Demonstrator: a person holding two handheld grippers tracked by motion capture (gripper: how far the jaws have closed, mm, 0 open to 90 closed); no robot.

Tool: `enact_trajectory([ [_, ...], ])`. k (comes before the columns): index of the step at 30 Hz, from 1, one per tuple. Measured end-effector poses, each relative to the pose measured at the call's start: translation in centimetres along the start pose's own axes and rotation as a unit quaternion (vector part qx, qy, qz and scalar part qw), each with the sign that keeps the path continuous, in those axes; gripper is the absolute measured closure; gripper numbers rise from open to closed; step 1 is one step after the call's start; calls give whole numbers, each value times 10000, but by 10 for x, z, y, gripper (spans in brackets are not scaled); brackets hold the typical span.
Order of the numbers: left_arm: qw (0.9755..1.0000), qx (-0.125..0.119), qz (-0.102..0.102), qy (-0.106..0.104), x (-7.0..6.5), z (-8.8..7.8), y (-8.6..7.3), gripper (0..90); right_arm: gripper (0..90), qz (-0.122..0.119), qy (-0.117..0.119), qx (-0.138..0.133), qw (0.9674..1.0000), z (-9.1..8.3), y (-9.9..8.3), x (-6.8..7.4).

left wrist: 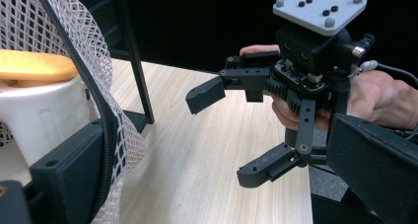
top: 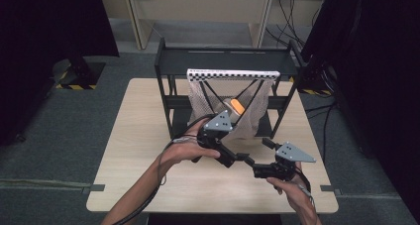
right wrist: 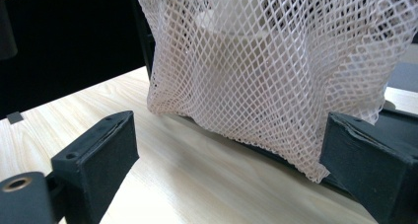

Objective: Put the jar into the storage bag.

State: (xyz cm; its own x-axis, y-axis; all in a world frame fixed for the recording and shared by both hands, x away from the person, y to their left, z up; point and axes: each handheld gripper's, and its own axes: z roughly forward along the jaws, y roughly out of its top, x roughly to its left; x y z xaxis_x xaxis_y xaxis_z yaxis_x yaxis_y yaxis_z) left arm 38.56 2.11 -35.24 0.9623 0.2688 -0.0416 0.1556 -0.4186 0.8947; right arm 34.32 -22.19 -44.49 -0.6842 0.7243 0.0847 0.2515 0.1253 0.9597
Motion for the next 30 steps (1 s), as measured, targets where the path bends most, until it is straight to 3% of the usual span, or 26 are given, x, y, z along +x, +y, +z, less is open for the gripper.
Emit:
enact_trajectory([
  [30, 10000, 2, 26, 14, -3, -2, 4, 14, 74, 228, -44, 298, 9993, -14, -34, -1],
])
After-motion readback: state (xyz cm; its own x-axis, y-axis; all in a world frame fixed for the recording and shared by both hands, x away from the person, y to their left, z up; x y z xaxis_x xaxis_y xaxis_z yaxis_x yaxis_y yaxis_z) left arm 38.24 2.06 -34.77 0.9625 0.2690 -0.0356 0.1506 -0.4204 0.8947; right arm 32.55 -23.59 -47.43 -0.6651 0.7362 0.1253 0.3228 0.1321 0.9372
